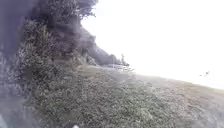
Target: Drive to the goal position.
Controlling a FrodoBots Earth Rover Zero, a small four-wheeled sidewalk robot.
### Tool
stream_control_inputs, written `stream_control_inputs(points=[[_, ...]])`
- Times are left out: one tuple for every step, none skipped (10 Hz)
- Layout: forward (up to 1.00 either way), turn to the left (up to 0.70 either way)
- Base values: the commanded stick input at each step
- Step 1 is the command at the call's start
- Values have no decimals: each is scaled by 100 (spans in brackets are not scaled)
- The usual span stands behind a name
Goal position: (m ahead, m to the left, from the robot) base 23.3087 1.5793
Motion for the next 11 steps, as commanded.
stream_control_inputs(points=[[45,-27],[45,-27],[45,-27],[45,-27],[45,-27],[45,-27],[45,-27],[45,-27],[45,-27],[45,-27],[45,-27]])
